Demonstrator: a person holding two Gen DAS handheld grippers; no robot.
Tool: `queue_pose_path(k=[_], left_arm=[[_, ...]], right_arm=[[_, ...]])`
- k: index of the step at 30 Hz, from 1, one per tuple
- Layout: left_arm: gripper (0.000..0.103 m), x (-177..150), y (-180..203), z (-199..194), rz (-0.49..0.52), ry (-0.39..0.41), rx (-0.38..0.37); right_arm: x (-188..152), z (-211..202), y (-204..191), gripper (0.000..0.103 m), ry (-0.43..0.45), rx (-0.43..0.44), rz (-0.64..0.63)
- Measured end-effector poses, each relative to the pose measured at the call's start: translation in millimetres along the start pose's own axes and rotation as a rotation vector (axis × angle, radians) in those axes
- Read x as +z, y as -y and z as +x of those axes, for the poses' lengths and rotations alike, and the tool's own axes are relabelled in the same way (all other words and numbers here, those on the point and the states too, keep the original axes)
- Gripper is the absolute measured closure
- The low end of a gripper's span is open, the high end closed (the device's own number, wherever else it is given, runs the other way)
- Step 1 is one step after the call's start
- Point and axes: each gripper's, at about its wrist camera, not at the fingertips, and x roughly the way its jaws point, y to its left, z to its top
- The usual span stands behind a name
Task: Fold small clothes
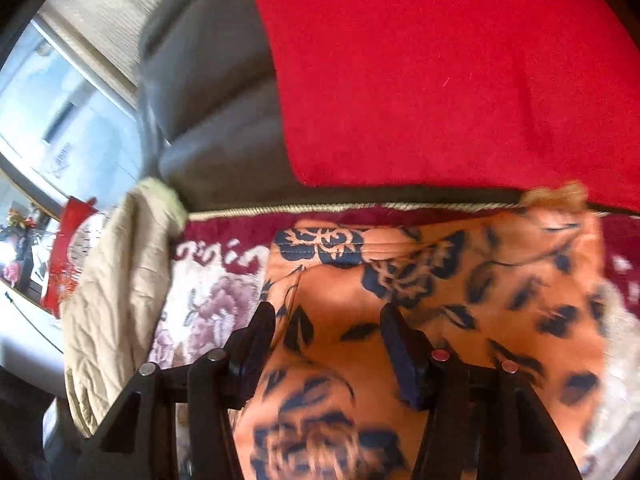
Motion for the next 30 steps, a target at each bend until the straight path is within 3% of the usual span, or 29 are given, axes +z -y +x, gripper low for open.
queue_pose_path(k=[4, 6, 11, 14, 17, 21, 22, 24, 30], left_arm=[[0.001, 0.6, -1.1, -5.8, 0.0, 0.017, 0.018], [0.001, 1.9, -3.2, -8.5, -0.006, 0.027, 0.016], [0.001, 7.1, -1.8, -29.6, -0.033, 0.07, -0.081], [0.001, 3.4, 17.5, -33.1, 0.033, 0.069, -0.132], [0.001, -7.8, 45.0, -12.0, 0.165, -0.004, -0.07], [0.0, -0.8, 35.8, -8.7, 0.101, -0.027, -0.131], [0.0, 1.5, 29.9, -6.6, 0.068, -0.038, -0.152], [0.0, 4.1, 20.8, 0.0, 0.031, -0.069, -0.186], [0.0, 11.1, 9.1, 3.0, -0.041, -0.095, -0.348]], right_arm=[[-32.6, -56.2, 5.3, 0.047, 0.077, -0.012, -0.032], [-49.1, -74.3, 4.0, 0.064, 0.096, -0.047, -0.062], [-103.0, -95.7, 9.4, 0.064, 0.086, -0.092, -0.092], [-130.7, -82.3, 17.5, 0.063, 0.036, -0.117, -0.116], [-133.3, -78.5, 18.5, 0.063, 0.055, -0.131, -0.139], [-121.1, -88.2, 28.1, 0.062, 0.029, -0.065, -0.08], [-119.2, -92.4, 31.6, 0.058, 0.033, -0.046, -0.065], [-112.6, -98.3, 42.4, 0.034, 0.064, -0.023, -0.011], [-94.6, -105.1, 92.5, 0.032, 0.105, 0.04, 0.156]])
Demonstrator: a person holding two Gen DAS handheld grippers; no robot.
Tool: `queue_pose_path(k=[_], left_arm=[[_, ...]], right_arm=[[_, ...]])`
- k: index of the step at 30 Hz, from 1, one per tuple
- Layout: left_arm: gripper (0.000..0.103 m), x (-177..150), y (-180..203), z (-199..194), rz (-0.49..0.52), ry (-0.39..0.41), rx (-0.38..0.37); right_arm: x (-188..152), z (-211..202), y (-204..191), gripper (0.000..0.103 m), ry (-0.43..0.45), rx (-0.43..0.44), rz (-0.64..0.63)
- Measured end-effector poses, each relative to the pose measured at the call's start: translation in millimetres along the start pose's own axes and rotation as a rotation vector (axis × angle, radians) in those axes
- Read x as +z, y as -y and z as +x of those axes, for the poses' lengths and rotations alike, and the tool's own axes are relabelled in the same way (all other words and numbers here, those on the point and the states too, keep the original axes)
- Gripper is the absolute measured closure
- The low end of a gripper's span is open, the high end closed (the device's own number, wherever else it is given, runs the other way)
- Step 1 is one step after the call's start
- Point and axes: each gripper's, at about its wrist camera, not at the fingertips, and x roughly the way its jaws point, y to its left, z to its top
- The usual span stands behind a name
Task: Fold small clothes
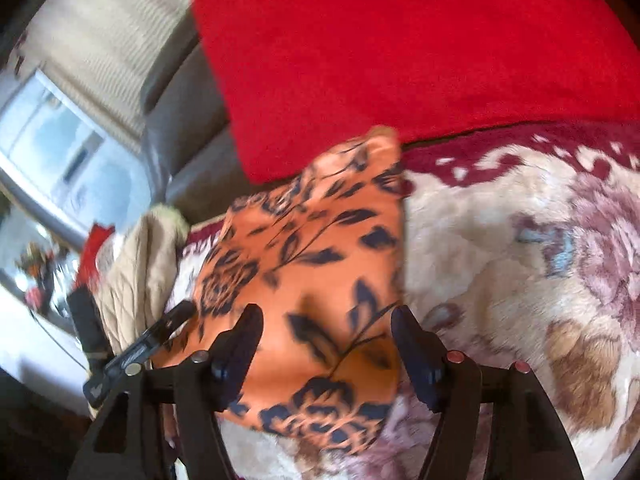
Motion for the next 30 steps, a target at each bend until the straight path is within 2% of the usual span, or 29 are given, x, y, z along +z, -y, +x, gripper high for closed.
queue_pose_path(k=[3, 7, 11, 16, 19, 23, 27, 29, 30], left_arm=[[0.0, 7.0, -13.0, 3.2, -0.09, -0.017, -0.145], [0.0, 9.5, -19.9, 15.9, -0.157, -0.061, -0.242], [0.0, 8.3, -16.3, 35.3, -0.184, -0.153, -0.305], [0.0, 5.5, -13.9, 50.9, -0.207, -0.208, -0.238], [0.0, 5.9, -9.6, 53.8, -0.202, -0.206, -0.206], [0.0, 7.0, -2.2, 60.5, -0.183, -0.228, -0.209], [0.001, 8.5, 1.4, 64.9, -0.178, -0.222, -0.237], [0.001, 7.9, 9.3, 72.5, -0.165, -0.215, -0.239], [0.005, 7.0, 12.5, 73.8, -0.153, -0.209, -0.241]], right_arm=[[6.4, 9.9, 23.0, 0.03, -0.032, 0.046, 0.077], [9.4, 26.8, 49.4, 0.028, -0.086, 0.109, 0.165], [12.8, 33.6, 47.3, 0.025, -0.093, 0.137, 0.14], [16.4, 49.1, 37.0, 0.024, -0.138, 0.136, 0.078], [19.0, 60.8, 30.3, 0.024, -0.152, 0.138, 0.062], [23.1, 77.3, 21.0, 0.024, -0.171, 0.122, 0.039], [26.5, 87.1, 22.3, 0.026, -0.161, 0.146, 0.072], [26.6, 89.4, 21.1, 0.029, -0.152, 0.145, 0.069], [25.9, 90.4, 20.6, 0.032, -0.148, 0.14, 0.068]])
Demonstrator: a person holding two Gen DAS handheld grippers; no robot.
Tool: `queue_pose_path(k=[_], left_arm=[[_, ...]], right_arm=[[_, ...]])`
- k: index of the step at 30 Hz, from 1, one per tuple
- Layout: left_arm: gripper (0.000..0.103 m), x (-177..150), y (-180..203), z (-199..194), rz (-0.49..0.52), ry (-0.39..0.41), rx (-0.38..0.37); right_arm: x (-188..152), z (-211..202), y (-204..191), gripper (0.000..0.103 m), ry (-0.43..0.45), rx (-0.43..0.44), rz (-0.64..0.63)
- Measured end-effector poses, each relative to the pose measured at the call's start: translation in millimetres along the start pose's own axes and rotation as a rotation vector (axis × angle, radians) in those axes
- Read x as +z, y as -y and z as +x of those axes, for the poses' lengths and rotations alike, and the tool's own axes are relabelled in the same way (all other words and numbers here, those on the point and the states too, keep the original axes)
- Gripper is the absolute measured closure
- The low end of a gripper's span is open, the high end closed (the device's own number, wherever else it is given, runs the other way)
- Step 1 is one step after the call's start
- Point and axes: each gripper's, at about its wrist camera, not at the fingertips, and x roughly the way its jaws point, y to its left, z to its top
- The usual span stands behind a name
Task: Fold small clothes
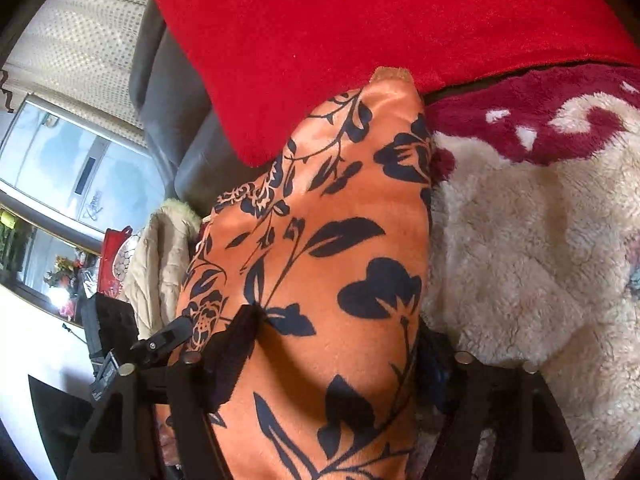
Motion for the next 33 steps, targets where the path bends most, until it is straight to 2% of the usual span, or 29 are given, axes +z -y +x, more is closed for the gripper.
queue_pose_path(k=[1, 2, 3, 4, 5, 6, 9, 15, 21, 27, 33], left_arm=[[0.016, -0.4, 4.8, 1.2, 0.022, 0.007, -0.001], [0.02, -0.9, 8.6, 2.5, 0.039, 0.006, -0.008], [0.031, -1.6, 11.1, 3.2, 0.047, 0.008, -0.021], [0.038, -2.2, 15.7, 4.0, 0.059, 0.01, -0.036], [0.041, -2.4, 20.1, 5.5, 0.071, 0.015, -0.031], [0.048, -2.8, 23.8, 6.4, 0.084, 0.018, -0.031], [0.055, -4.2, 32.9, 6.0, 0.111, 0.029, -0.023], [0.059, -10.0, 52.0, -1.7, 0.155, 0.032, -0.064], [0.059, -22.9, 93.7, -9.6, 0.243, 0.039, -0.115], [0.059, -49.3, 149.4, 4.2, 0.345, -0.012, -0.15], [0.059, -86.2, 197.4, 14.5, 0.439, -0.074, -0.139]], right_arm=[[-0.3, -0.4, 0.0, 0.038, 0.001, -0.004, -0.003], [-0.5, -0.7, -0.3, 0.046, 0.002, -0.01, -0.009], [-1.1, -1.8, -0.2, 0.051, 0.005, -0.006, -0.009], [-2.1, -3.3, -0.1, 0.053, 0.01, 0.001, -0.006], [-2.9, -4.8, -0.3, 0.056, 0.013, 0.002, -0.005], [-3.3, -6.4, -2.2, 0.058, 0.019, -0.002, -0.008], [-3.7, -12.4, -16.3, 0.062, 0.039, -0.039, -0.069], [-6.3, -33.0, -31.4, 0.063, 0.083, -0.054, -0.118], [-14.1, -76.6, -27.2, 0.063, 0.138, -0.054, -0.112], [-34.8, -133.6, -11.1, 0.063, 0.198, -0.097, -0.085], [-59.6, -181.2, 20.3, 0.063, 0.234, -0.14, -0.03]])
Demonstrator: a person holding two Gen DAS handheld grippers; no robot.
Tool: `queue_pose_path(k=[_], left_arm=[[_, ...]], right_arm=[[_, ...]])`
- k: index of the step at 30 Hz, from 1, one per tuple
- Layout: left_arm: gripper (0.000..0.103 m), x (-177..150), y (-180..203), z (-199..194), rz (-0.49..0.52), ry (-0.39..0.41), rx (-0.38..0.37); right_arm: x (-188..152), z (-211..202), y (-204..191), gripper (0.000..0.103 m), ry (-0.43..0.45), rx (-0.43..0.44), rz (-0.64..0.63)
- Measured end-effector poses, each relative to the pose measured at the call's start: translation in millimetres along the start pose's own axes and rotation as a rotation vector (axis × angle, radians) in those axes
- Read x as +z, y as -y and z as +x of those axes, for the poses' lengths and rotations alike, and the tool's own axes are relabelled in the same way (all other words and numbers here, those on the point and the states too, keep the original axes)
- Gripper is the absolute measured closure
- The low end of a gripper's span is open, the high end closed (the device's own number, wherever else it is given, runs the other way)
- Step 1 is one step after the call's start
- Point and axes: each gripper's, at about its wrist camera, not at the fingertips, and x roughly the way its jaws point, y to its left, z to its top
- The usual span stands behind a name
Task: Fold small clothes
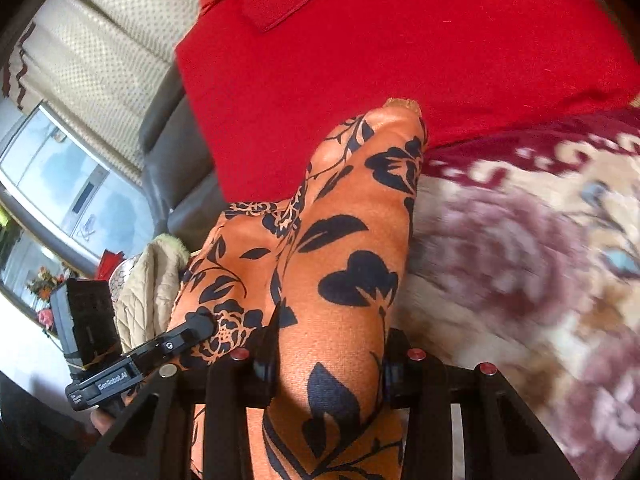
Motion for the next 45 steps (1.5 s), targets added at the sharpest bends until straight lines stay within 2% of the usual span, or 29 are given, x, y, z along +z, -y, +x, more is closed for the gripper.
queue_pose_path(k=[4, 8, 11, 14, 17, 21, 24, 27, 31, 32, 34, 35, 40, 45], left_arm=[[0.059, -15.8, 18.5, 11.3, 0.016, -0.056, 0.032], [0.054, -29.9, 14.2, 33.0, 0.018, -0.132, 0.106], [0.047, -31.3, 10.2, 36.1, -0.009, -0.15, 0.108], [0.042, -29.2, 15.2, 28.5, 0.02, -0.137, 0.128], [0.041, -35.4, 14.1, 15.7, 0.061, -0.116, 0.148], [0.041, -35.3, 22.5, -9.0, 0.117, -0.053, 0.191], [0.041, -36.3, 30.2, -25.3, 0.167, 0.014, 0.201], [0.041, -39.8, 39.2, -32.7, 0.218, 0.044, 0.163], [0.041, -45.9, 42.6, 3.7, 0.27, -0.059, 0.244], [0.039, -48.4, 38.8, 15.2, 0.266, -0.1, 0.255], [0.034, -50.2, 33.7, 18.1, 0.246, -0.104, 0.249], [0.033, -50.0, 32.6, 17.4, 0.243, -0.099, 0.251], [0.032, -52.0, 28.7, 4.9, 0.215, -0.067, 0.253], [0.032, -64.4, 45.3, -22.6, 0.245, 0.016, 0.235]], right_arm=[[-13.2, -18.0, 23.1, 0.063, -0.009, -0.004, 0.031], [-28.1, -13.0, 45.0, 0.062, -0.035, 0.009, 0.063], [-31.4, -9.1, 58.7, 0.055, -0.044, 0.046, 0.124], [-29.6, -15.4, 59.0, 0.053, -0.046, 0.046, 0.125], [-26.7, -30.1, 56.3, 0.051, -0.018, 0.021, 0.117], [-19.6, -59.4, 43.4, 0.051, 0.12, -0.063, 0.051], [-10.6, -68.6, 28.7, 0.051, 0.163, -0.054, -0.008], [1.7, -58.3, 15.4, 0.054, 0.154, -0.055, -0.046], [17.4, -20.5, 17.8, 0.056, 0.078, -0.091, -0.019], [20.9, -6.0, 26.3, 0.056, 0.032, -0.114, 0.001], [23.2, 14.9, 42.6, 0.06, -0.039, -0.173, 0.056], [21.7, 19.6, 44.9, 0.063, -0.047, -0.173, 0.089], [11.7, -17.2, 32.4, 0.064, 0.016, -0.144, 0.078], [-22.4, -62.5, 0.4, 0.061, 0.034, -0.127, -0.022]])
